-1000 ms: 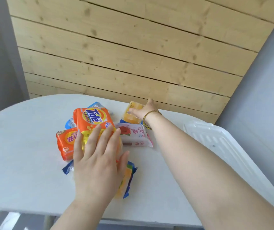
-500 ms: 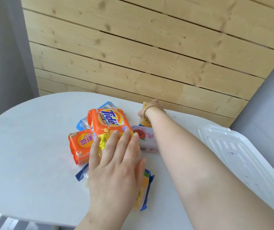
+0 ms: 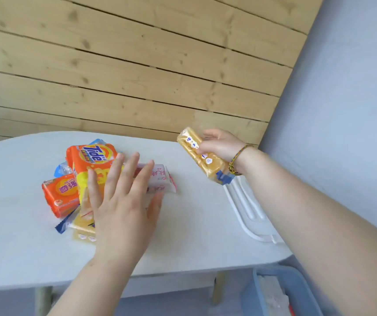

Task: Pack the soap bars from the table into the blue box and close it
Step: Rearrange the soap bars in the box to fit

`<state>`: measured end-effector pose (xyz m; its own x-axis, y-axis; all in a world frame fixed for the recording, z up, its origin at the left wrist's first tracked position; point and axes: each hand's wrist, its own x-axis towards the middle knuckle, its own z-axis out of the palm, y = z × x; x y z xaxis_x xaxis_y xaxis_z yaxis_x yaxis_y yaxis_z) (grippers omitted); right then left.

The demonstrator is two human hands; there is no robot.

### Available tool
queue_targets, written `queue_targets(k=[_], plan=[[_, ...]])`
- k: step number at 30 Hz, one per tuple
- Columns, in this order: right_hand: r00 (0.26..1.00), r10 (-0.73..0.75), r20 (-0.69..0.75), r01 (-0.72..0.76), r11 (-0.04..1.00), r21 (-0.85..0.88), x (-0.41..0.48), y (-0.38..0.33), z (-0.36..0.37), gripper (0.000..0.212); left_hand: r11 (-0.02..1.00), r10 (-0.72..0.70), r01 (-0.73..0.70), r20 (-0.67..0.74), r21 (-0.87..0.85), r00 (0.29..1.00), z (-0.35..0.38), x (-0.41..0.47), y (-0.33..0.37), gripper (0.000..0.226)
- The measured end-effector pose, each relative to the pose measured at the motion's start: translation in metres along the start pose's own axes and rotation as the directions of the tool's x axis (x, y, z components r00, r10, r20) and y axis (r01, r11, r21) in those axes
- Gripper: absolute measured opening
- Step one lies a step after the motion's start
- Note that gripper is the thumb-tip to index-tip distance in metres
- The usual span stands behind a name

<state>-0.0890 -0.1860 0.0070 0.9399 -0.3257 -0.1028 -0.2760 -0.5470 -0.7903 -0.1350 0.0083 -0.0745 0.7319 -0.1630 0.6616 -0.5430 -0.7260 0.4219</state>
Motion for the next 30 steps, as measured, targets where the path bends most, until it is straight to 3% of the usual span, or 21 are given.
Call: queue_targets(k=[3,6,8,11,14,16,22,25,30], plan=[[0.983,0.048,0.178,-0.036,0.997,-0.071,-0.054,0.024,-0.042,0.057,0.967,0.214,-0.215,-0.023,-0.136,0.977,0.004,-0.009,0.035,0.050],[0.942,0.103,0.319,-0.071,0.991,-0.110,-0.099,0.054,-0.074,0.056,0.904,0.379,-0.348,0.090,-0.247,0.921,0.015,-0.018,0.073,0.075],[0.922,0.125,0.365,-0.083,0.988,-0.127,-0.126,0.078,-0.092,0.058,0.845,0.500,-0.438,0.162,-0.308,0.851,0.024,-0.023,0.103,0.082],[0.900,0.117,0.420,-0.084,0.992,-0.095,-0.153,0.115,-0.114,0.062,0.747,0.656,-0.558,0.265,-0.363,0.707,0.041,-0.025,0.145,0.075],[0.903,0.108,0.415,-0.121,0.993,0.005,-0.172,0.151,-0.135,0.052,0.704,0.708,-0.529,0.407,-0.474,0.577,0.062,-0.032,0.184,0.056],[0.910,0.105,0.401,-0.120,0.993,0.012,-0.180,0.179,-0.145,0.050,0.717,0.697,-0.502,0.469,-0.483,0.543,0.083,-0.042,0.204,0.052],[0.936,0.232,0.266,-0.152,0.946,-0.287,-0.202,0.266,-0.143,0.053,0.708,0.696,-0.478,0.630,-0.520,0.345,0.159,-0.087,0.240,0.051],[0.957,0.250,0.150,-0.189,0.924,-0.332,-0.210,0.317,-0.127,0.049,0.696,0.692,-0.471,0.682,-0.542,0.236,0.194,-0.113,0.249,0.051],[0.935,0.356,-0.004,-0.330,0.865,-0.378,-0.209,0.382,-0.094,0.052,0.719,0.675,-0.363,0.720,-0.592,0.161,0.239,-0.149,0.251,0.053]])
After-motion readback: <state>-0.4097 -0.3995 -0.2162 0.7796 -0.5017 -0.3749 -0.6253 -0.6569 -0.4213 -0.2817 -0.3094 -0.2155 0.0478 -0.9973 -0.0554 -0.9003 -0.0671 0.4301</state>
